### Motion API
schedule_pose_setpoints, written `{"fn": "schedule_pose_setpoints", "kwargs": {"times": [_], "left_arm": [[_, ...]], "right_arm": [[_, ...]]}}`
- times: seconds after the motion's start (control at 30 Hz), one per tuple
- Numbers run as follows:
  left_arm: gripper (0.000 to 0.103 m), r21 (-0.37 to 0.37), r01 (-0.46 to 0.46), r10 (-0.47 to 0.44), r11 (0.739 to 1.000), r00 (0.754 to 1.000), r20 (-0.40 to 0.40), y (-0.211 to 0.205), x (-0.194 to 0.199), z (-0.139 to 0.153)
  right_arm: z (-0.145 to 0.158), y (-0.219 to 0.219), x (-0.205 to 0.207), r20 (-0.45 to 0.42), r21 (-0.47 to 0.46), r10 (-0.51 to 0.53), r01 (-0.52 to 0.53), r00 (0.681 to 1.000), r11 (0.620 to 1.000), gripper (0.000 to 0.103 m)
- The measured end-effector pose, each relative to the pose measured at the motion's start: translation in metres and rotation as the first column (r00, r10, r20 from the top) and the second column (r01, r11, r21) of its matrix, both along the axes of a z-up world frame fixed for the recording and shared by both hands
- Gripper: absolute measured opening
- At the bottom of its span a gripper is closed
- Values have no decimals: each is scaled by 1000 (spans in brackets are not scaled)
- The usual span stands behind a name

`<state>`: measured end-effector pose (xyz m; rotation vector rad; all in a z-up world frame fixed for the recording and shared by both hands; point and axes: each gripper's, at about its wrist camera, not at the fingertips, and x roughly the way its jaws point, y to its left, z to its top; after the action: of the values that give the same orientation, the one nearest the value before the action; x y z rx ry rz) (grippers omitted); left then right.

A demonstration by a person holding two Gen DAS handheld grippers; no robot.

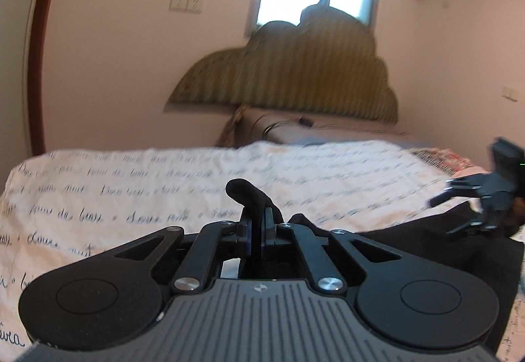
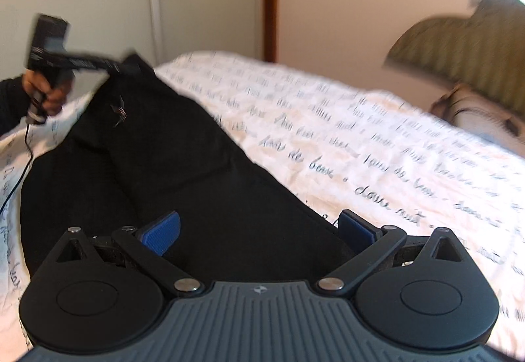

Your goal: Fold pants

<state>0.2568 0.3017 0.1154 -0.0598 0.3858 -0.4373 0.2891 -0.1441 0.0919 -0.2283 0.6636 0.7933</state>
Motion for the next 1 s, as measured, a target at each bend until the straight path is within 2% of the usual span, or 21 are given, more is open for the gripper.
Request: {"fn": "schedule_pose_setpoints", "kwargs": {"times": [0.17,0.27,0.37,0.47,0.57,0.6,0.63,0.67,0.73,0.83,1.0], "left_arm": [[4,-5,48,-48,999,998,40,-11,-12,14],[4,-3,72,-72,997,996,57,-14,-16,16],[4,-24,87,-85,996,993,82,-12,-23,16],[4,-39,94,-90,995,992,91,-11,-28,13],[4,-44,79,-75,996,993,87,-9,-29,8],[4,-49,73,-69,996,994,82,-7,-30,7],[4,-57,67,-62,996,995,73,-5,-29,5],[4,-63,58,-54,996,996,67,-3,-27,3],[4,-73,48,-44,996,997,57,2,-27,0],[4,-83,51,-46,995,997,57,3,-28,-1],[4,-84,74,-67,994,995,80,0,-39,8]], "right_arm": [[-17,15,60,-100,-128,34,-47,994,991,102],[-28,17,78,-169,-126,72,-94,983,988,102],[-39,21,98,-266,-100,118,-149,957,984,102],[-54,29,113,-330,-127,134,-184,934,975,102],[-66,32,119,-364,-149,138,-204,921,968,91],[-65,31,121,-362,-135,139,-199,922,971,70],[-62,30,123,-353,-136,129,-188,927,973,27],[-58,28,126,-344,-137,120,-176,931,975,10],[-55,21,133,-378,-110,108,-161,919,981,7],[-59,24,129,-391,-141,130,-199,911,970,7],[-61,29,134,-417,-134,146,-220,897,966,9]]}}
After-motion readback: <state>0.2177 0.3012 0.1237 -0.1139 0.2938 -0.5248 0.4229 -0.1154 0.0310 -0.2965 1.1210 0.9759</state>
